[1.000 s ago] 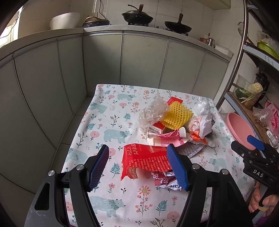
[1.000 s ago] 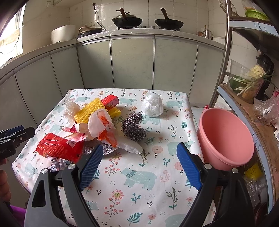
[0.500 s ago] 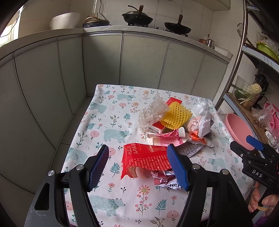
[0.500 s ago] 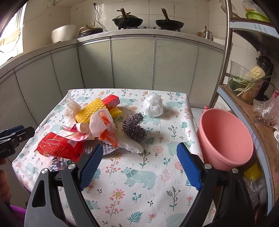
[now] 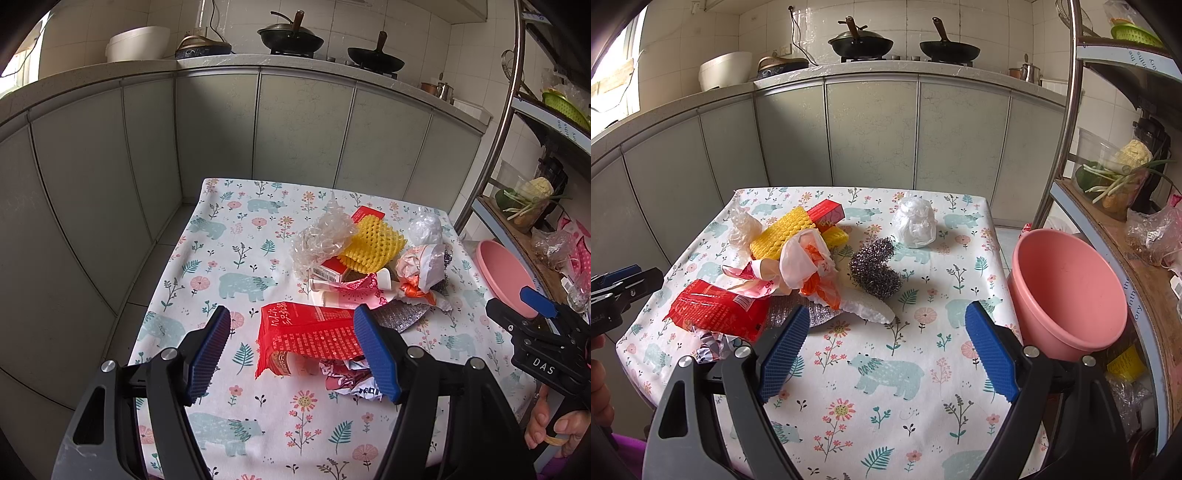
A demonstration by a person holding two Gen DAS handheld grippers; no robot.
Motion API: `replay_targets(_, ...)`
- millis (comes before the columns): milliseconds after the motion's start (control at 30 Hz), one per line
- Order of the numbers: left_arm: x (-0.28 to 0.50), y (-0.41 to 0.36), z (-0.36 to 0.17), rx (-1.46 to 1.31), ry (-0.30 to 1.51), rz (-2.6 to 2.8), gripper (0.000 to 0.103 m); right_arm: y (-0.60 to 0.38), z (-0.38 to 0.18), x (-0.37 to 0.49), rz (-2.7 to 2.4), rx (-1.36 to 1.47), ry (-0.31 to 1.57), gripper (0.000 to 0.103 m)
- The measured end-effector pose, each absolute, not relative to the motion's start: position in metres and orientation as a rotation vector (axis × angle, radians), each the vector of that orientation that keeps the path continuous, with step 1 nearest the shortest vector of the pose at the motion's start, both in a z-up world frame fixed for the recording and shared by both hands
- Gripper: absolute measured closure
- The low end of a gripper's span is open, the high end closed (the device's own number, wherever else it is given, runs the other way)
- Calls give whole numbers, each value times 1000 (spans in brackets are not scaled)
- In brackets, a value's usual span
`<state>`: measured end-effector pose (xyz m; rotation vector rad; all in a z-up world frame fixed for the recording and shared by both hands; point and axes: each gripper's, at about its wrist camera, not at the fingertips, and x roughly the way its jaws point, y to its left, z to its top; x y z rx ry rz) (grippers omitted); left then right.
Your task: Collect trash
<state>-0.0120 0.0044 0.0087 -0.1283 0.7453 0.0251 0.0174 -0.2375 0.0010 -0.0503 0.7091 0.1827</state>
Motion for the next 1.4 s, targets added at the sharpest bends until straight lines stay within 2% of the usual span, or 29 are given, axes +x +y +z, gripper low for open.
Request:
replay_targets(333, -13, 5, 9, -130, 744, 24, 34, -238, 1, 17, 183, -50, 709, 16)
replay_targets(1100, -10, 6, 6, -151, 747, 0, 26, -240, -3, 20, 217, -7, 728, 16)
replay_targets(1400, -20, 27, 11, -115, 684, -62, 23, -241, -6, 24, 254, 24, 740, 16)
